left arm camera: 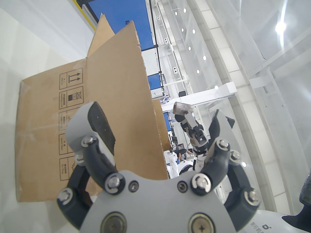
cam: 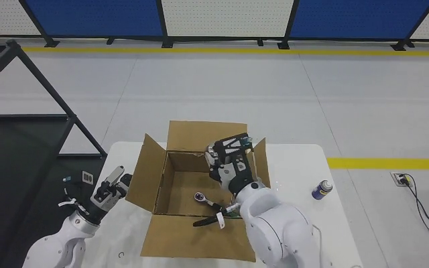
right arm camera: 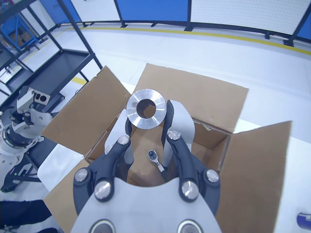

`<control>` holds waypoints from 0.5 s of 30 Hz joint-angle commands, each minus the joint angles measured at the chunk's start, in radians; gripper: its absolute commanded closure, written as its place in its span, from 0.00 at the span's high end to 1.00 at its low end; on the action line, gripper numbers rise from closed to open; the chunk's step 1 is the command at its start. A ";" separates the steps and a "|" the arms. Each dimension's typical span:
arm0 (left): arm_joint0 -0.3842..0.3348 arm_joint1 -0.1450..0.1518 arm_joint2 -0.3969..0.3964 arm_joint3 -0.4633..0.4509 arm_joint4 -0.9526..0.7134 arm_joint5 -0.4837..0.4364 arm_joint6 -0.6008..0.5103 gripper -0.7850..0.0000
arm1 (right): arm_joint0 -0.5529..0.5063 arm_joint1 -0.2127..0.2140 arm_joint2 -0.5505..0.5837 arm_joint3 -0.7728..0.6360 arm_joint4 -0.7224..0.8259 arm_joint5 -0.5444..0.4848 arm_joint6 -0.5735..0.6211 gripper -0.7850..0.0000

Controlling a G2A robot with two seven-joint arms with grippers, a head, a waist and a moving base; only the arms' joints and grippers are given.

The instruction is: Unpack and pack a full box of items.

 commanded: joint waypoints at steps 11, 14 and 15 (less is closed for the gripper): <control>-0.069 0.001 0.039 0.044 0.013 0.016 -0.040 1.00 | -0.247 0.023 0.196 -0.312 -0.116 0.121 0.002 0.00; -0.082 0.002 0.046 0.052 0.016 0.016 -0.043 1.00 | -0.294 0.026 0.241 -0.330 -0.164 0.167 0.015 0.00; -0.085 0.002 0.047 0.056 0.016 0.016 -0.044 1.00 | -0.310 0.026 0.256 -0.331 -0.156 0.175 0.032 0.00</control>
